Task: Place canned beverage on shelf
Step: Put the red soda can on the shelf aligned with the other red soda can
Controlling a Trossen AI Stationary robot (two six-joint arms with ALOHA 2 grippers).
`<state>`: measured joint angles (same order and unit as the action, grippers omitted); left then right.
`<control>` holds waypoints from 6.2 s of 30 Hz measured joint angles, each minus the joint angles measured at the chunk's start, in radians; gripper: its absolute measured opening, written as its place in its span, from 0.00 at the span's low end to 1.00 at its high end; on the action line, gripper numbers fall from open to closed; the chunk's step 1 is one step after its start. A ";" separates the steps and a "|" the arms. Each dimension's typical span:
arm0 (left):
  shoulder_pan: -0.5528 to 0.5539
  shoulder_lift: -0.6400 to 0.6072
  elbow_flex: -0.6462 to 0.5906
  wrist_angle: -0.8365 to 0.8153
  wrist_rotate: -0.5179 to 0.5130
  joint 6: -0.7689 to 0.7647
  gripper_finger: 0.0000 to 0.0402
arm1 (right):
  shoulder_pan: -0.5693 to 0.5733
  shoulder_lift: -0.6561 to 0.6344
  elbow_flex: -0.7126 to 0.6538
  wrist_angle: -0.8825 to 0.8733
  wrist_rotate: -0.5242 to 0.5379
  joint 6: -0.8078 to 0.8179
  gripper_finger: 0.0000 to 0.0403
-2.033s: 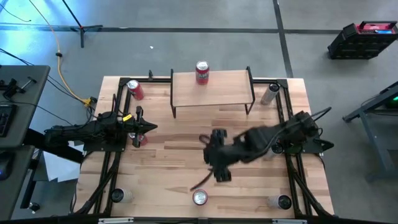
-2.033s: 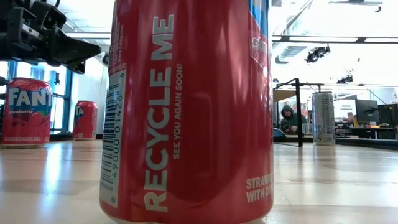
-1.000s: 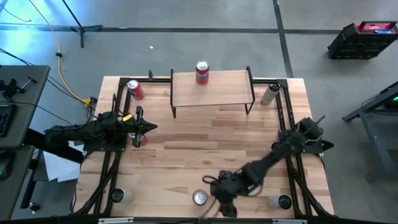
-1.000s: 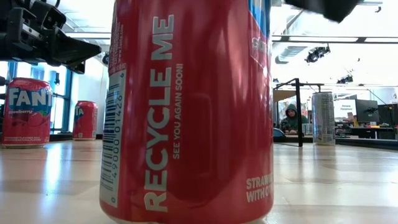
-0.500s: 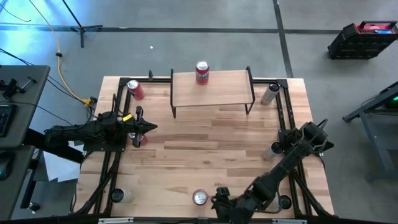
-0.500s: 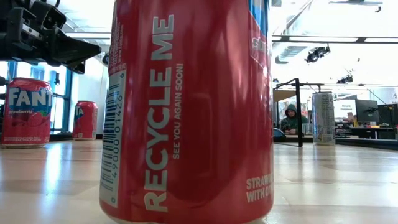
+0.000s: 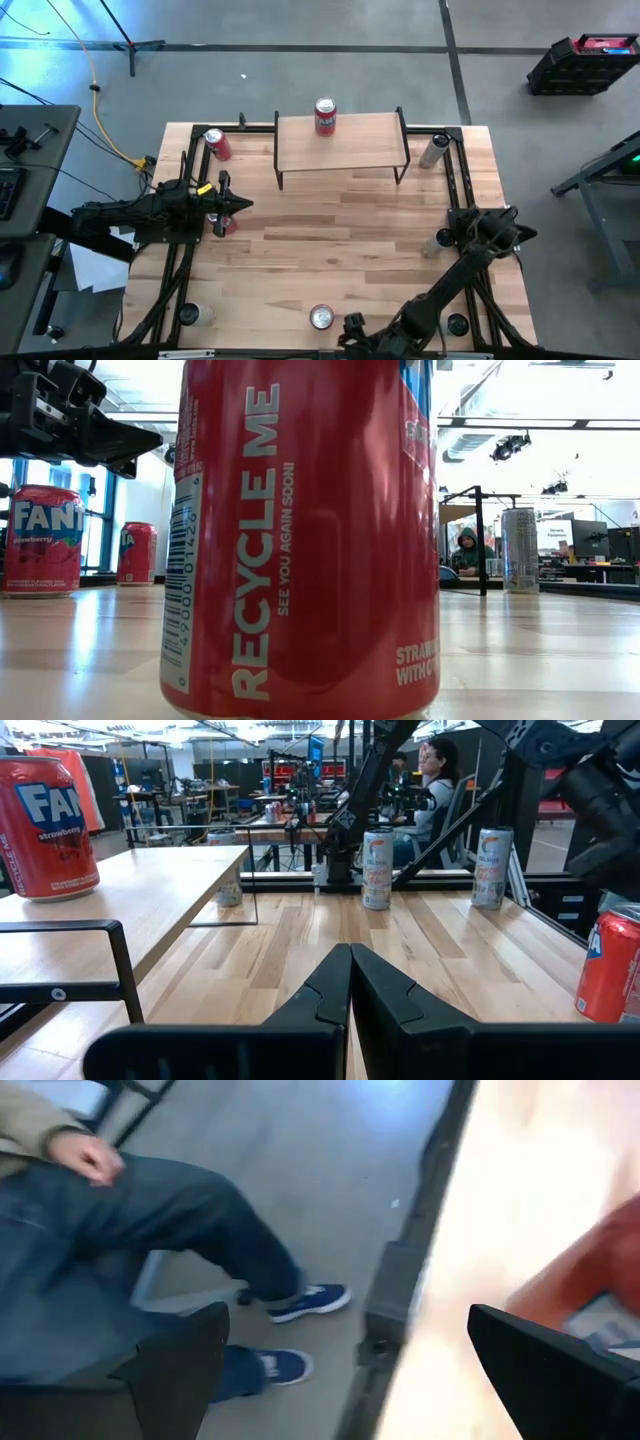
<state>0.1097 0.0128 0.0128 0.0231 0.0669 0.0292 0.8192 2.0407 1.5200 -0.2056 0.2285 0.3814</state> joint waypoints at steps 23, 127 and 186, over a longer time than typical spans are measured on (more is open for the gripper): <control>0.000 0.000 0.000 0.000 0.000 0.000 0.01 | -0.083 0.000 0.000 0.084 0.051 -0.154 0.98; 0.000 0.000 0.000 0.000 0.000 0.000 0.01 | -0.273 -0.002 0.034 -0.141 0.086 -0.115 0.73; 0.000 0.000 0.000 0.000 0.000 0.000 0.01 | -1.168 -0.224 0.411 -0.688 -0.275 -0.679 0.72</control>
<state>0.1093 0.0130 0.0128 0.0231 0.0670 0.0294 -0.3492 1.8172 1.9309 -0.8939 -0.0460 -0.2974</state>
